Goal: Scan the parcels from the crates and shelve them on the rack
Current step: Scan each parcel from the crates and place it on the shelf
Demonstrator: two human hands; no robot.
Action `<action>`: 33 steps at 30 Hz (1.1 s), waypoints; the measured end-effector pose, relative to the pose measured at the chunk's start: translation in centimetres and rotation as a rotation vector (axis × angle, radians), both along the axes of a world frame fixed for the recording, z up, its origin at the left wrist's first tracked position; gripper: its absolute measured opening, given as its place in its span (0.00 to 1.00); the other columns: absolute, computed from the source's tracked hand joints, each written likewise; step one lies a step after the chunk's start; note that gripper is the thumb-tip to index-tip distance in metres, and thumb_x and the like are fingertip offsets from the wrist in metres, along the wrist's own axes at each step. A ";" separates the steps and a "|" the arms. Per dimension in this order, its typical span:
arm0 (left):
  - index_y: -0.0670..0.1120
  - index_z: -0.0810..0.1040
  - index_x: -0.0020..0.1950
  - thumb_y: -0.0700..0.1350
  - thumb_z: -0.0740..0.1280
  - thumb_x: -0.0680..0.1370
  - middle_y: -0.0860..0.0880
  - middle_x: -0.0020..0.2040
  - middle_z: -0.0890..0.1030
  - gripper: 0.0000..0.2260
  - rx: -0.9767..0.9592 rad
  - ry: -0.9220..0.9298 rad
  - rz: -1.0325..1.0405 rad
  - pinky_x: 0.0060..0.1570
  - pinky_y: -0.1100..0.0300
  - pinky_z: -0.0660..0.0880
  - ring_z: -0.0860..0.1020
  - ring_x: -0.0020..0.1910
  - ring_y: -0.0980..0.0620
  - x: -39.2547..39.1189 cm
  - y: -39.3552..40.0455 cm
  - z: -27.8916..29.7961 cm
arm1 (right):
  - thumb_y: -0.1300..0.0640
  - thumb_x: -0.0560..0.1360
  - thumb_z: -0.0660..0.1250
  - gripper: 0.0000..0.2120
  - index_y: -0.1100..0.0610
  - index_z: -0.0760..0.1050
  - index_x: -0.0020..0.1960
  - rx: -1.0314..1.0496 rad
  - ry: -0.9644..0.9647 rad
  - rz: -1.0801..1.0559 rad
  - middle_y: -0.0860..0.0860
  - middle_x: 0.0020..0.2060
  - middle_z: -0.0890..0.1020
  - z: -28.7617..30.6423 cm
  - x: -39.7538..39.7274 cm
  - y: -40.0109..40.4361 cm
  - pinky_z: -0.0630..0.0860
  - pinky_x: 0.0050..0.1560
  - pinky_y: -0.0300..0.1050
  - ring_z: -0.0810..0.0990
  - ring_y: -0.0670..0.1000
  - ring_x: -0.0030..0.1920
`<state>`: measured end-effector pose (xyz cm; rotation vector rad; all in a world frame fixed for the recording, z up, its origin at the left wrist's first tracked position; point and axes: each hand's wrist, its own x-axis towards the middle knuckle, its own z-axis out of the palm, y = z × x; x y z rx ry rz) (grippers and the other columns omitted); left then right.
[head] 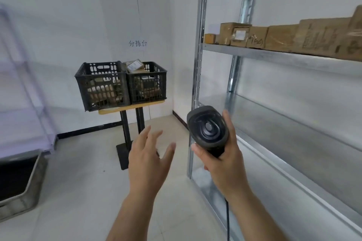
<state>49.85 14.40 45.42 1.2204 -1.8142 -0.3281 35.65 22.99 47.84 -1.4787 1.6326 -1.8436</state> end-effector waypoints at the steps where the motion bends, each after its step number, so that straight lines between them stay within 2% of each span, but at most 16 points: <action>1: 0.49 0.74 0.67 0.55 0.68 0.75 0.49 0.74 0.67 0.22 0.011 0.003 0.016 0.68 0.52 0.63 0.65 0.71 0.49 0.4 -1.0 -0.4 | 0.48 0.65 0.74 0.45 0.26 0.50 0.69 0.005 0.001 0.025 0.24 0.53 0.77 -0.3 0.4 -1.4 0.81 0.56 0.52 0.79 0.39 0.54; 3: 0.50 0.73 0.69 0.56 0.67 0.76 0.49 0.75 0.65 0.23 0.022 -0.025 0.038 0.70 0.53 0.61 0.63 0.73 0.50 1.0 -3.0 -1.2 | 0.48 0.65 0.74 0.45 0.28 0.50 0.70 0.006 -0.003 0.066 0.22 0.53 0.75 -1.0 0.8 -4.5 0.81 0.56 0.51 0.79 0.36 0.56; 5: 0.51 0.72 0.70 0.57 0.66 0.76 0.50 0.76 0.64 0.23 0.034 -0.059 0.066 0.71 0.54 0.60 0.61 0.73 0.50 1.6 -5.6 -1.5 | 0.46 0.64 0.76 0.47 0.27 0.51 0.72 0.003 -0.022 0.110 0.28 0.59 0.76 -1.6 1.3 -8.0 0.79 0.58 0.50 0.78 0.37 0.57; 7: 0.50 0.73 0.68 0.55 0.68 0.76 0.49 0.75 0.65 0.22 0.023 -0.079 0.101 0.69 0.54 0.60 0.64 0.72 0.48 2.1 -8.9 -1.5 | 0.41 0.62 0.75 0.47 0.25 0.51 0.72 0.011 -0.036 0.157 0.32 0.60 0.77 -1.8 1.5 -11.7 0.80 0.58 0.57 0.79 0.41 0.54; 10: 0.47 0.76 0.65 0.53 0.70 0.75 0.47 0.73 0.68 0.21 -0.034 -0.083 0.163 0.68 0.52 0.62 0.67 0.71 0.44 2.0 -14.3 -0.9 | 0.41 0.62 0.75 0.47 0.22 0.51 0.70 0.000 -0.022 0.214 0.24 0.55 0.76 -1.3 1.2 -17.6 0.82 0.53 0.58 0.80 0.39 0.50; 13: 0.46 0.77 0.64 0.56 0.69 0.76 0.46 0.72 0.70 0.21 -0.053 -0.108 0.189 0.68 0.50 0.63 0.68 0.71 0.44 0.9 -20.1 0.3 | 0.47 0.66 0.76 0.46 0.27 0.49 0.70 -0.032 -0.004 0.261 0.21 0.53 0.75 -0.3 -0.1 -23.8 0.82 0.52 0.56 0.80 0.38 0.50; 15: 0.45 0.79 0.61 0.60 0.64 0.74 0.45 0.69 0.74 0.24 -0.092 -0.133 0.212 0.65 0.48 0.67 0.72 0.67 0.42 0.0 -23.8 1.3 | 0.53 0.69 0.78 0.47 0.29 0.48 0.71 -0.046 0.001 0.283 0.21 0.52 0.75 0.4 -1.1 -27.9 0.82 0.54 0.48 0.80 0.36 0.53; 17: 0.45 0.80 0.59 0.62 0.60 0.73 0.44 0.67 0.76 0.25 -0.129 -0.133 0.235 0.62 0.49 0.69 0.74 0.65 0.42 -0.7 -27.1 2.2 | 0.58 0.70 0.77 0.47 0.31 0.49 0.71 -0.067 0.008 0.307 0.19 0.51 0.75 0.9 -2.0 -31.9 0.75 0.54 0.30 0.77 0.30 0.55; 18: 0.46 0.79 0.60 0.62 0.59 0.73 0.45 0.67 0.75 0.26 -0.120 -0.131 0.242 0.62 0.49 0.69 0.74 0.66 0.43 -0.9 -28.5 2.5 | 0.59 0.70 0.77 0.47 0.32 0.49 0.70 -0.069 0.006 0.324 0.19 0.51 0.74 1.2 -2.3 -33.6 0.72 0.53 0.26 0.75 0.27 0.55; 19: 0.47 0.79 0.61 0.62 0.60 0.74 0.46 0.69 0.74 0.25 -0.101 -0.127 0.251 0.63 0.50 0.68 0.73 0.67 0.44 -0.9 -30.0 2.6 | 0.60 0.70 0.77 0.47 0.32 0.49 0.70 -0.070 0.001 0.340 0.19 0.51 0.74 1.4 -2.5 -35.4 0.72 0.53 0.26 0.75 0.27 0.56; 22: 0.49 0.77 0.63 0.61 0.65 0.75 0.49 0.71 0.72 0.22 -0.041 -0.149 0.293 0.65 0.53 0.63 0.70 0.69 0.46 0.1 -33.8 1.7 | 0.61 0.70 0.76 0.47 0.31 0.49 0.70 -0.052 -0.034 0.360 0.20 0.51 0.75 0.9 -2.1 -40.4 0.76 0.54 0.33 0.77 0.31 0.55; 24: 0.49 0.79 0.61 0.63 0.60 0.73 0.48 0.69 0.74 0.24 -0.045 -0.159 0.339 0.62 0.54 0.63 0.71 0.67 0.45 1.1 -36.1 1.1 | 0.59 0.70 0.77 0.48 0.30 0.49 0.71 -0.028 -0.043 0.371 0.21 0.52 0.75 0.4 -1.1 -43.4 0.81 0.55 0.50 0.80 0.39 0.55; 26: 0.49 0.78 0.61 0.64 0.57 0.73 0.49 0.70 0.73 0.27 -0.017 -0.155 0.379 0.62 0.55 0.61 0.70 0.69 0.46 2.1 -38.6 0.8 | 0.58 0.70 0.77 0.48 0.29 0.49 0.71 -0.010 -0.045 0.379 0.21 0.52 0.75 0.1 -0.1 -46.5 0.81 0.55 0.60 0.79 0.38 0.57; 29: 0.51 0.75 0.66 0.60 0.63 0.76 0.52 0.74 0.67 0.22 0.043 -0.148 0.372 0.68 0.58 0.55 0.63 0.73 0.51 3.6 -43.1 0.4 | 0.57 0.70 0.77 0.47 0.29 0.49 0.71 0.015 -0.057 0.409 0.22 0.52 0.76 0.0 1.3 -51.3 0.80 0.55 0.62 0.81 0.42 0.55; 31: 0.52 0.72 0.69 0.56 0.66 0.77 0.53 0.75 0.64 0.22 0.046 -0.144 0.341 0.72 0.56 0.54 0.60 0.74 0.52 4.4 -46.3 0.3 | 0.57 0.71 0.77 0.47 0.28 0.49 0.72 0.012 -0.069 0.413 0.27 0.54 0.78 0.1 2.2 -54.4 0.79 0.55 0.65 0.82 0.48 0.52; 33: 0.52 0.71 0.71 0.56 0.65 0.77 0.53 0.76 0.63 0.23 0.041 -0.132 0.324 0.74 0.53 0.56 0.59 0.75 0.53 5.2 -49.7 0.8 | 0.53 0.69 0.77 0.47 0.26 0.50 0.72 0.002 -0.081 0.393 0.32 0.56 0.79 0.5 3.0 -57.6 0.78 0.56 0.66 0.81 0.51 0.52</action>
